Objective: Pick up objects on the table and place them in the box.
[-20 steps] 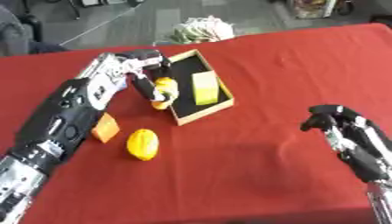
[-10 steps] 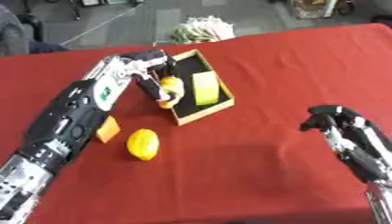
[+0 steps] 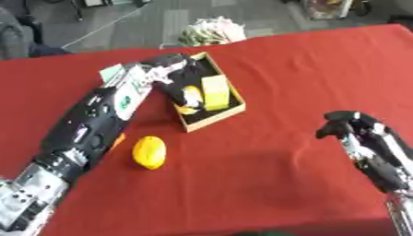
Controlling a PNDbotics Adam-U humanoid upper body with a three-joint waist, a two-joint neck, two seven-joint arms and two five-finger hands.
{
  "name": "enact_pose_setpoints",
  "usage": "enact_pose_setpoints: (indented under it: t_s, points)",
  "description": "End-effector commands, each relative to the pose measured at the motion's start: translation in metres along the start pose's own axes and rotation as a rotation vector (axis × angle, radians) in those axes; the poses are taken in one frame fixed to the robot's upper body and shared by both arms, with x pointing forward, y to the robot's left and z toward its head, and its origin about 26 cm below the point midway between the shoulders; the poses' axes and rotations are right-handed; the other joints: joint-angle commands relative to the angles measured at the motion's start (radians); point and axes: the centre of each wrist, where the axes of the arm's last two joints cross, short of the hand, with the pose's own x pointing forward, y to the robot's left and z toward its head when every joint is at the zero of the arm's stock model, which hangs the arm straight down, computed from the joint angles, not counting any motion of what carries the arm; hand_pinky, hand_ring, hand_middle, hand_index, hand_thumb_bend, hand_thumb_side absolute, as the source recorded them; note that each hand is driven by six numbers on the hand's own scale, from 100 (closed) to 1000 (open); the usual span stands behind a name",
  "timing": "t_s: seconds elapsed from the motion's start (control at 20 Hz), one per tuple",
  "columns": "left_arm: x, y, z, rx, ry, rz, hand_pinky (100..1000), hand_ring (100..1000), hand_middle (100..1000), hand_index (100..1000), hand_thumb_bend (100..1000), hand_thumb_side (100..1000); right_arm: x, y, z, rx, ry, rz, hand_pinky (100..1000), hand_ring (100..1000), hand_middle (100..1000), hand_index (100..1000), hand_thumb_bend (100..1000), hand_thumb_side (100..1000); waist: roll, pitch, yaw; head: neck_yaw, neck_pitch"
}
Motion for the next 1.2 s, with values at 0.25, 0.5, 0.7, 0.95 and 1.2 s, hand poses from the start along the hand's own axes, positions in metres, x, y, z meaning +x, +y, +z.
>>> enact_pose_setpoints:
  t_s: [0.25, 0.5, 0.7, 0.95, 1.2]
  points:
    - [-0.002, 0.044, 0.019, 0.161, -0.051, -0.009, 849, 732, 768, 862, 601, 408, 0.003, -0.002, -0.002, -0.002, -0.012, 0.015, 724, 594, 544, 729, 100, 441, -0.013, -0.001, 0.005, -0.005, -0.002]
    - [-0.008, 0.065, 0.043, 0.149, -0.128, -0.091, 865, 755, 773, 867, 573, 210, 0.000, -0.006, 0.003, -0.018, 0.010, 0.030, 725, 595, 544, 730, 100, 438, 0.000, -0.008, 0.026, -0.026, 0.002]
    - [-0.021, 0.056, 0.065, 0.063, -0.138, -0.210, 878, 793, 784, 871, 640, 100, -0.002, -0.010, 0.008, -0.030, 0.030, 0.049, 725, 595, 544, 730, 100, 437, 0.016, -0.013, 0.049, -0.047, 0.004]
    - [-0.065, 0.020, 0.089, -0.169, -0.048, -0.342, 879, 817, 796, 874, 724, 100, -0.004, -0.013, 0.011, -0.029, 0.045, 0.064, 726, 595, 544, 730, 100, 432, 0.030, -0.017, 0.063, -0.057, 0.004]
    - [-0.098, 0.027, 0.126, -0.294, 0.040, -0.474, 878, 817, 790, 866, 727, 100, -0.003, -0.009, 0.008, -0.011, 0.036, 0.055, 726, 595, 544, 730, 100, 430, 0.023, -0.012, 0.047, -0.044, 0.004]
